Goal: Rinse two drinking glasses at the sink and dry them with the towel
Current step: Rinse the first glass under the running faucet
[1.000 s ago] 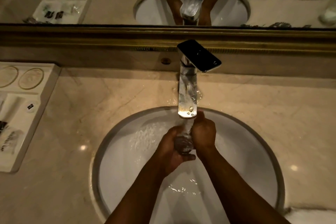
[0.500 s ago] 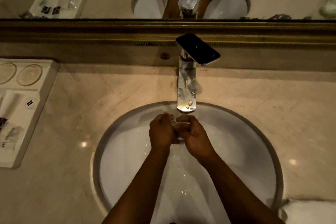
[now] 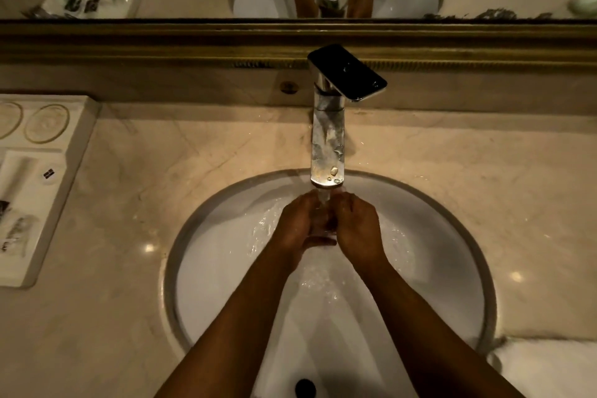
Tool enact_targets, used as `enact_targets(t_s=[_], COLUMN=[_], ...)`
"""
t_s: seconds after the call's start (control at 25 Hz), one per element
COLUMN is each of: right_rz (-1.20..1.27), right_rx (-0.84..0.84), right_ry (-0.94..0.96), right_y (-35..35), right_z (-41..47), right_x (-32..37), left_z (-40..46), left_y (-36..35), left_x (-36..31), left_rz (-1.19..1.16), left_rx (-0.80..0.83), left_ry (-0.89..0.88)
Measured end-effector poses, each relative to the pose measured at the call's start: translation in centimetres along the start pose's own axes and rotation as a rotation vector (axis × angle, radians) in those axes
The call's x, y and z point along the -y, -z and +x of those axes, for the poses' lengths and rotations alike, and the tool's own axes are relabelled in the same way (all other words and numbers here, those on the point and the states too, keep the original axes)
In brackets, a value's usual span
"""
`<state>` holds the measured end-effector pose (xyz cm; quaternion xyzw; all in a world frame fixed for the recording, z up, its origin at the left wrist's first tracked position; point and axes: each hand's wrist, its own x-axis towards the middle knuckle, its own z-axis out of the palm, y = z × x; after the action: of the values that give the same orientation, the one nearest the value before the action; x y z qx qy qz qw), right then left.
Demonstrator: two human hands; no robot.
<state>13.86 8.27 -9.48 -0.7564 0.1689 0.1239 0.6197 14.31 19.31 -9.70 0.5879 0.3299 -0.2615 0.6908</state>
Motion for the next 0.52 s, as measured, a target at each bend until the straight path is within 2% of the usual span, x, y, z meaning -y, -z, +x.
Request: enact_targets(t_s=[0.04,0.12,0.2,0.24,0.32,0.4,0.52], right_rz=[0.027,0.211,0.395,0.483,0.575,0.611,0.815], right_rx=[-0.080,-0.182,-0.157,-0.117,-0.076,-0.128,-0.191], right_ry=[-0.066,-0.362,-0.665,-0.744,-0.722,-0.672,-0.652], right_y=[-0.7,-1.7,-1.7,-1.6,-1.8,-2.4,-2.4], right_z=[0.2,0.8,1.4,1.4,1.1,0.4,-0.2], right_x=[0.3,0.8,0.9,1.0,1.1,1.2,0.9], left_z=[-0.2,-0.4,-0.2,-0.2,-0.1,0.1,-0.1], left_y=[-0.7,-1.3,-1.1,-1.0,-1.0,-1.4,-2.0], left_x=[0.4,1.1,1.7,1.8,1.5,0.8,-1.0], left_rz=[0.002,0.014,0.059,0.077,0.046,-0.039,0.033], left_rx=[-0.069,-0.197,-0.222,-0.237,-0.308,-0.343,-0.227], left_ry=[-0.087,-0.266,-0.391,-0.421,-0.449,-0.406,-0.314])
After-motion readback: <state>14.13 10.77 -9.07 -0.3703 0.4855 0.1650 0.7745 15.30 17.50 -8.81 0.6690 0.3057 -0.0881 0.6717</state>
